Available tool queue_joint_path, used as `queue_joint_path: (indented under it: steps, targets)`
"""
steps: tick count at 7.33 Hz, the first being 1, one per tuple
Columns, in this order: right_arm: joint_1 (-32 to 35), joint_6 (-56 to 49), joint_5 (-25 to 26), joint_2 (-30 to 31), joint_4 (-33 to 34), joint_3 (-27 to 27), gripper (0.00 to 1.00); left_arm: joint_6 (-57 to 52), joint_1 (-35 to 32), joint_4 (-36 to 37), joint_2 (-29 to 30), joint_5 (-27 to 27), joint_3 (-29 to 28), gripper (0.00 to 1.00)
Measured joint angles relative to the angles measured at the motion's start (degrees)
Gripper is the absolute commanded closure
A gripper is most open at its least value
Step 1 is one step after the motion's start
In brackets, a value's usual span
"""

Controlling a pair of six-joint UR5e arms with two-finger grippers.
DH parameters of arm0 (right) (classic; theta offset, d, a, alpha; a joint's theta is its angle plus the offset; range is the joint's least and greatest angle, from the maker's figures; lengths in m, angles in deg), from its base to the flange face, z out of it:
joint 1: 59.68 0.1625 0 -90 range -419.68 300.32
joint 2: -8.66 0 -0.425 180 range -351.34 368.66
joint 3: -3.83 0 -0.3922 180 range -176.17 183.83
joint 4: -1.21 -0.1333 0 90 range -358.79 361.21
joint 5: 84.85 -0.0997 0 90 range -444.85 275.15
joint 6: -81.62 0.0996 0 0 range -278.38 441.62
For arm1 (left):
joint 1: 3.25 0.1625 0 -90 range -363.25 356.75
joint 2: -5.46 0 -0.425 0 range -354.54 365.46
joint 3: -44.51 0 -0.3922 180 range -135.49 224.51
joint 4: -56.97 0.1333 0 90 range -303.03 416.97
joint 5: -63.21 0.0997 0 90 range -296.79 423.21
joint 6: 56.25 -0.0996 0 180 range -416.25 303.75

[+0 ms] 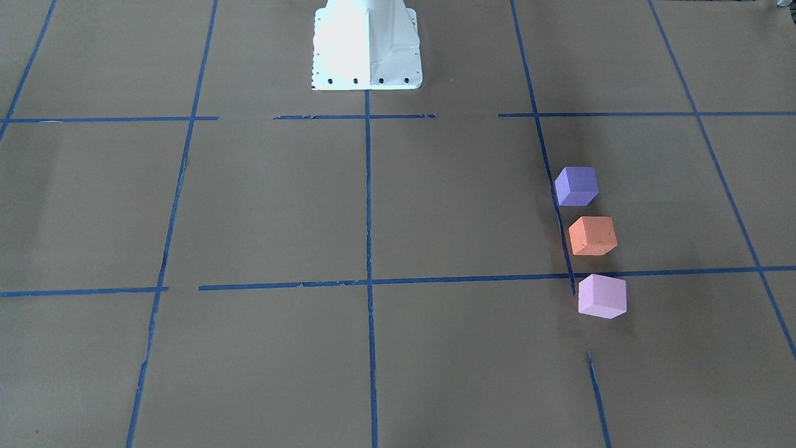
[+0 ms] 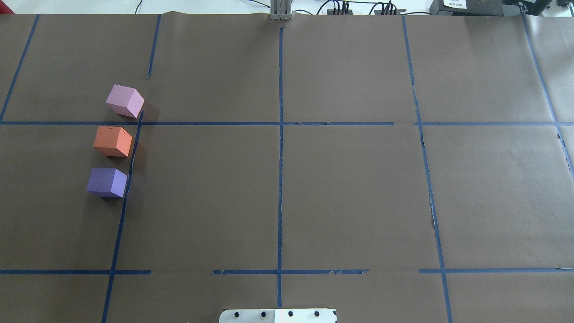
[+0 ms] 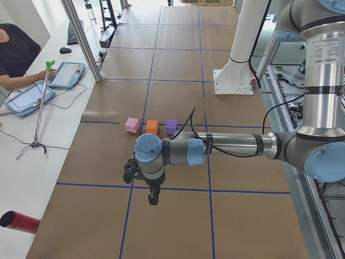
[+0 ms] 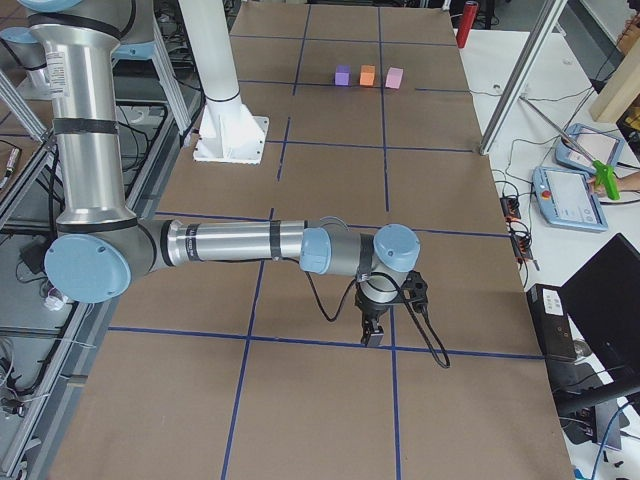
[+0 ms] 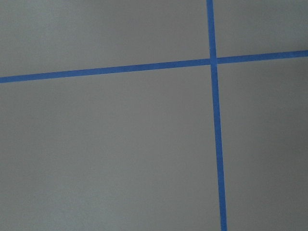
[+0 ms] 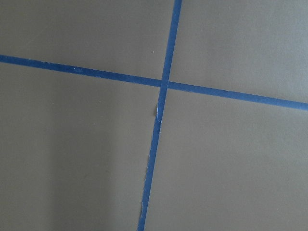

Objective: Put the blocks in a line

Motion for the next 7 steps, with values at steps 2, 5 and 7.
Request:
queue_joint_path:
  steps: [2,5,7]
  targets:
    - [0.0,0.0,0.0,0.0,0.0,0.0,0.0,-0.1,0.0,0.8,-0.1,-0.1,0.1,0.0]
    - [0.0,0.0,0.0,0.0,0.0,0.0,0.0,-0.7,0.0,0.9,-0.1,-0.1,0.2,0.0]
    - [0.0,0.0,0.0,0.0,0.0,0.0,0.0,-0.9,0.0,0.9,-0.1,-0.1,0.3,0.0]
